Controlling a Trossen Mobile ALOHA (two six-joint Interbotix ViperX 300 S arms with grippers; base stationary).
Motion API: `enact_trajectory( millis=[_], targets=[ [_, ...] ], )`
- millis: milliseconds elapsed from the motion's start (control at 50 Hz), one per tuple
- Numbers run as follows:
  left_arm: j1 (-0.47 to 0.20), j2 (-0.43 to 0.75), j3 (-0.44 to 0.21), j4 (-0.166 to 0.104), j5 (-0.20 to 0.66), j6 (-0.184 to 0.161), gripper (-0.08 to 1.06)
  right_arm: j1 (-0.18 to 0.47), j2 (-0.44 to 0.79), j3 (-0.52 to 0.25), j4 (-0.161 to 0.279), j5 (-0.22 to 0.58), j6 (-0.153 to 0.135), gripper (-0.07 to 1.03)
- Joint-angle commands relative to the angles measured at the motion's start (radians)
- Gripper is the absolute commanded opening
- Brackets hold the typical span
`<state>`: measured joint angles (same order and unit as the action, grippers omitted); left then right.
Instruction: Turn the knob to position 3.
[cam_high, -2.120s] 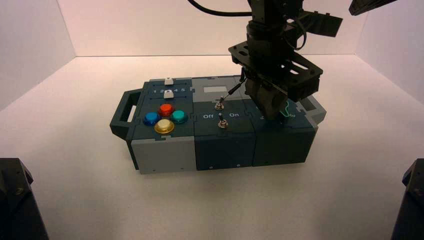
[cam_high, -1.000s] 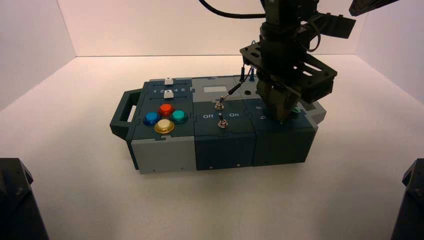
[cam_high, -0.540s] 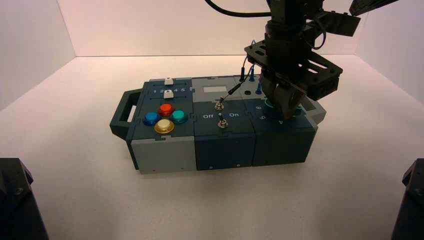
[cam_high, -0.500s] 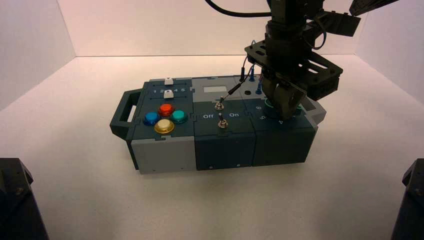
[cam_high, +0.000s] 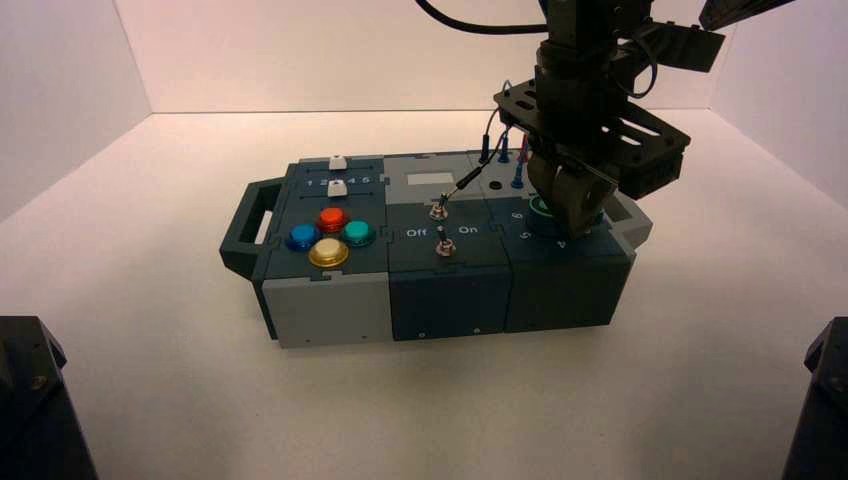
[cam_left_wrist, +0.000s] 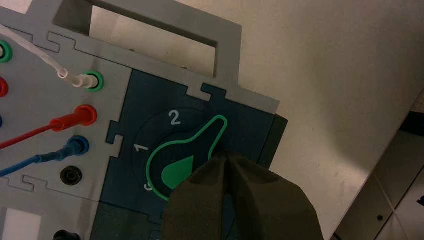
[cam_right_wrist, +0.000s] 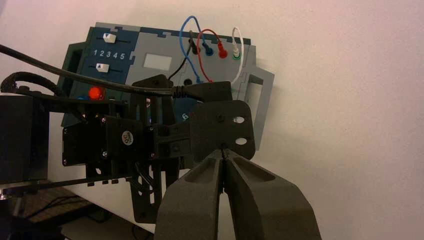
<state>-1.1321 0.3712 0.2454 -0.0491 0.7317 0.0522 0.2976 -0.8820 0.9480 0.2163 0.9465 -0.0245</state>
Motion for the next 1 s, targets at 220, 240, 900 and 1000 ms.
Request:
enact_trajectory(
  millis=[220, 240, 900, 1000],
  targets=[
    [-0.017, -0.046, 0.009, 0.003, 0.002, 0.005, -0.03, 0.002, 0.003, -0.014, 0.0, -0.006, 0.0, -0.02],
    [-0.018, -0.049, 0.011, 0.003, 0.003, 0.006, -0.03, 0.002, 0.003, -0.014, 0.0, -0.006, 0.0, -0.02],
    [-0.061, -0.222, 0.103, -0.002, 0.017, -0.069, -0.03, -0.005, 0.003, -0.014, -0.02, -0.014, -0.003, -0.02],
    [-0.057, -0.253, 0.163, 0.002, 0.017, -0.077, -0.03, -0.005, 0.003, -0.014, -0.021, -0.014, -0.003, -0.02]
  ],
)
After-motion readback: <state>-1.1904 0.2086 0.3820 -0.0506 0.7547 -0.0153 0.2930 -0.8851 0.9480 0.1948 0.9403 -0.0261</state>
